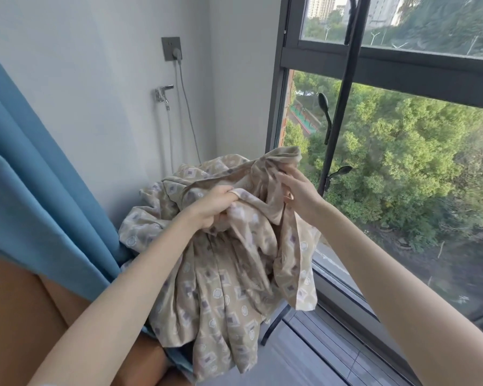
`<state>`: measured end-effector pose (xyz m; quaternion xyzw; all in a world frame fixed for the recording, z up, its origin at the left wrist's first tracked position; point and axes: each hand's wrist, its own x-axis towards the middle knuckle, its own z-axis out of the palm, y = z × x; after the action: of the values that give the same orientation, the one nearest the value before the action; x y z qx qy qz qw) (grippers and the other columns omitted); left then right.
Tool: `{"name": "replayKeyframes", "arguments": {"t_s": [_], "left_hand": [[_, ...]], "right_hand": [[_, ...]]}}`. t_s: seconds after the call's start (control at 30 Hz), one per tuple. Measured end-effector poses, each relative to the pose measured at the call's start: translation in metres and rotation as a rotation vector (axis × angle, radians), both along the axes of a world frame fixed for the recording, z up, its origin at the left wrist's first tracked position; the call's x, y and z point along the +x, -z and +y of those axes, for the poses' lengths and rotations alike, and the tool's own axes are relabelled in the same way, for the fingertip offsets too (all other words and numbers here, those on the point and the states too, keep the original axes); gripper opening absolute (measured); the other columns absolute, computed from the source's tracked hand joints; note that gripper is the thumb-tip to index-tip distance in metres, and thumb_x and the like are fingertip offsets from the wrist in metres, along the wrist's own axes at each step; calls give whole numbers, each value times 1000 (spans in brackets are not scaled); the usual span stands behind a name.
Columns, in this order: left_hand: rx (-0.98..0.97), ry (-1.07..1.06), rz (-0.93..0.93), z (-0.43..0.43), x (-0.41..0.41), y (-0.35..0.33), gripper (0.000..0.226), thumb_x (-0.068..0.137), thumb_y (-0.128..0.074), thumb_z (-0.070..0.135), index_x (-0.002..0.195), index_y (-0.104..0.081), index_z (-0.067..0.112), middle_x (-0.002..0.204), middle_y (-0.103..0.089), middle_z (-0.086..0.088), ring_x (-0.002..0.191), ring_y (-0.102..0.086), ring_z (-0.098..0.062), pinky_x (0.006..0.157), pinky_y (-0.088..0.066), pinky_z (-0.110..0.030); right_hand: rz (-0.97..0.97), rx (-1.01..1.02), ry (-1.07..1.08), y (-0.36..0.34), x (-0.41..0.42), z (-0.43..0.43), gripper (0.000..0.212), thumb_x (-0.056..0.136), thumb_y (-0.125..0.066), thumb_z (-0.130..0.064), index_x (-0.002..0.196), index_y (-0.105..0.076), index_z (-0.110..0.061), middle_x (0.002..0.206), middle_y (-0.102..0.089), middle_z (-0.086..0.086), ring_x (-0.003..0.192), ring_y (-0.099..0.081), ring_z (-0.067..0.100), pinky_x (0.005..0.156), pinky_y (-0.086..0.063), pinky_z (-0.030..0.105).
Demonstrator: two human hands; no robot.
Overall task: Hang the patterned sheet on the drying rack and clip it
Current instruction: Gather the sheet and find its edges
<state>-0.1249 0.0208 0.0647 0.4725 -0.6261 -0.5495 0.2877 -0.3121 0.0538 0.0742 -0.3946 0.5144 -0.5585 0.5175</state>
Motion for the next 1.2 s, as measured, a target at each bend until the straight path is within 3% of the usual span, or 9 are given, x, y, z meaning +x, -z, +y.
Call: {"name": "replayKeyframes", "arguments": {"t_s": [0.1,0.3,0.47,0.6,0.73,0.87,0.97,1.13,1.2], "left_hand": [[170,-67,166,0,-11,-4,15,95,-49,13,88,-62,13,55,-60,7,44,-54,-1,38,-40,-14],[304,-6,229,0,-27,9,22,92,-47,7,95,-69,9,72,-68,0,54,-62,-5,48,-53,-19],[334,17,262,6,-46,17,24,94,-43,5,90,-67,8,63,-69,2,51,-63,-3,46,-52,-18],[351,-9,345,6,-50,16,21,93,-46,5,94,-67,6,68,-69,0,55,-64,-4,48,-53,-18],[242,-122,355,6,-41,25,9,91,-55,9,95,-62,5,73,-68,-4,57,-65,-6,51,-54,-21],[136,97,192,18,-32,47,58,69,-81,35,115,-58,9,104,-70,-9,93,-68,-20,81,-53,-34],[83,100,14,31,-40,60,39,71,-80,35,104,-68,17,100,-71,0,95,-65,-14,82,-50,-25],[52,-6,-23,33,-42,71,30,85,-67,20,113,-64,9,106,-66,-5,96,-61,-16,78,-47,-23],[39,17,3,32,-40,69,25,88,-63,20,112,-63,11,102,-66,-4,99,-62,-19,85,-49,-29]], "right_hand": [[389,-9,169,3,-10,18,28,93,-56,-21,120,-53,-16,118,-58,-1,96,-57,8,87,-49,38],[633,9,-66,23,-30,69,6,84,-61,-5,90,-60,-6,85,-61,2,73,-55,10,61,-43,7],[829,37,-292,48,-31,92,25,77,-74,-26,100,-64,-23,100,-64,-8,86,-59,4,78,-50,20],[987,-67,-138,81,-18,93,14,78,-73,-29,81,-69,-17,78,-68,-3,73,-63,13,71,-53,36],[957,-39,-54,88,-24,95,17,79,-74,-26,75,-74,-10,69,-69,-1,61,-59,7,64,-51,33],[914,-137,34,84,-22,99,11,75,-79,-23,73,-76,-12,64,-70,-2,56,-62,11,59,-51,30],[878,-181,58,83,-14,100,10,73,-79,-23,79,-78,-15,65,-68,-10,51,-59,6,55,-51,25],[826,-112,-71,100,-23,104,13,83,-72,-22,85,-78,-11,64,-69,-7,45,-55,0,44,-38,11],[876,-30,-19,119,-36,106,21,89,-64,-30,82,-76,-13,60,-66,-8,43,-53,4,42,-43,22]]}}
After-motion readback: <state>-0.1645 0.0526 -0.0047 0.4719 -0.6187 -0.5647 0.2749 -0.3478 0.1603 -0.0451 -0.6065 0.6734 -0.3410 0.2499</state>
